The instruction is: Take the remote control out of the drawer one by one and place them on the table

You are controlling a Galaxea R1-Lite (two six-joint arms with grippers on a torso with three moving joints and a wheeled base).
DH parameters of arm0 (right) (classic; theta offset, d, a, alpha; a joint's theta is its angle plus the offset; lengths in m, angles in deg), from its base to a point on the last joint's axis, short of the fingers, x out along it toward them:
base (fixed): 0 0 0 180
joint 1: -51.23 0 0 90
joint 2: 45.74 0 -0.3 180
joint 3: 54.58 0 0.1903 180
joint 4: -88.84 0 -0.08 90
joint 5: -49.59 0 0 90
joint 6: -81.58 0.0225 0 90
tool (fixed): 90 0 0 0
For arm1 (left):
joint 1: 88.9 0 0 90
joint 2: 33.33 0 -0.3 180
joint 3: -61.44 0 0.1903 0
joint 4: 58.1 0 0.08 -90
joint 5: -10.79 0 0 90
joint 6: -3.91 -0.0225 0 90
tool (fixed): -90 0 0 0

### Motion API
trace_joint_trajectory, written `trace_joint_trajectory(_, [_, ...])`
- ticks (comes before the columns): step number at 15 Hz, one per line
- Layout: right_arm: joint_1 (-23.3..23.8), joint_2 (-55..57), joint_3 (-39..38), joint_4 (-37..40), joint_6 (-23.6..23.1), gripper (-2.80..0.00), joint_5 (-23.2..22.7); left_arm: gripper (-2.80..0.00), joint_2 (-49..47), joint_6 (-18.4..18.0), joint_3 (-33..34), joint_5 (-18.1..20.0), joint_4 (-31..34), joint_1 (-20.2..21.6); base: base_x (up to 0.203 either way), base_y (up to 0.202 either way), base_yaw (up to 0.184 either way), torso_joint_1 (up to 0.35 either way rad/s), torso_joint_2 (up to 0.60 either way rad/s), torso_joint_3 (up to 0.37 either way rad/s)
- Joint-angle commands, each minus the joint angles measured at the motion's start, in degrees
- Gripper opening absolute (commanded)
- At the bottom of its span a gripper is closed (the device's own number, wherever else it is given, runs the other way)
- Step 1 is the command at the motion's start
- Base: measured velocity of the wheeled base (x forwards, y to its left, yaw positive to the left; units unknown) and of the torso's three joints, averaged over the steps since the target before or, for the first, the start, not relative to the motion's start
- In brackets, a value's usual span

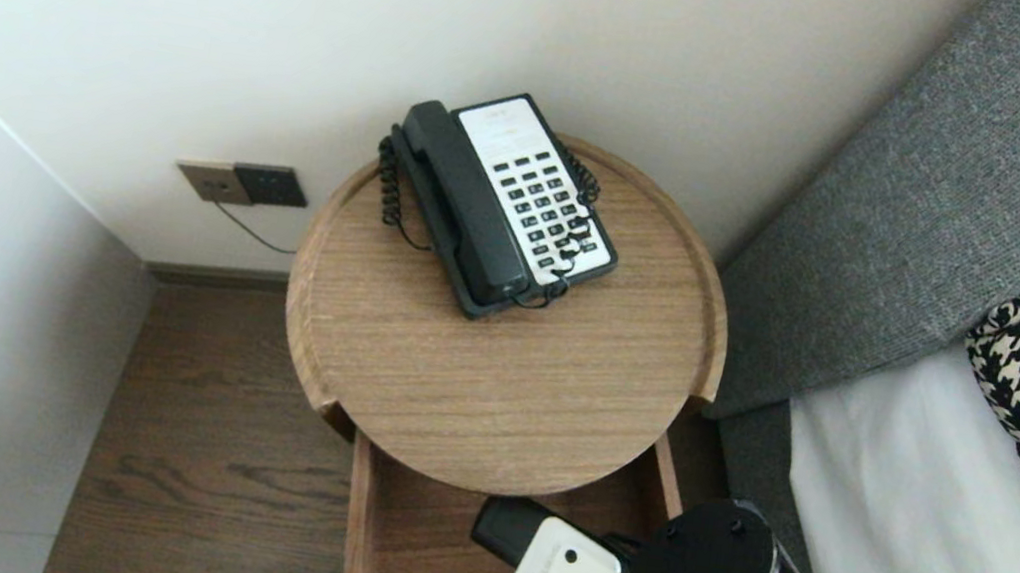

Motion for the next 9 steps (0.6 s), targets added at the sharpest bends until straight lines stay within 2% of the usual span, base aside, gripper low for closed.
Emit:
trace_joint_trajectory(1, [-0.66, -1.26, -1.51, -0.11, -0.08, -2.80, 0.07, -2.80, 0.07, -0.02, 0.01, -0.02, -0.04, 0.02, 0.000, 0.000, 0.000, 0.000, 0.00, 0.000])
trace_joint_trajectory(5, [-4.42, -0.99, -3.49, -0.15, 2.67, -2.80, 0.23, -2.80, 0.07, -0.02, 0.01, -0.02, -0.04, 0.02, 0.000, 0.000, 0.000, 0.000, 0.00, 0.000])
trace_joint_trajectory(9, [-6.76, -1.44, -4.87, -0.29, 2.90, -2.80, 1.31, -2.80, 0.07, -0.02, 0.01, -0.02, -0.04, 0.02, 0.000, 0.000, 0.000, 0.000, 0.00, 0.000])
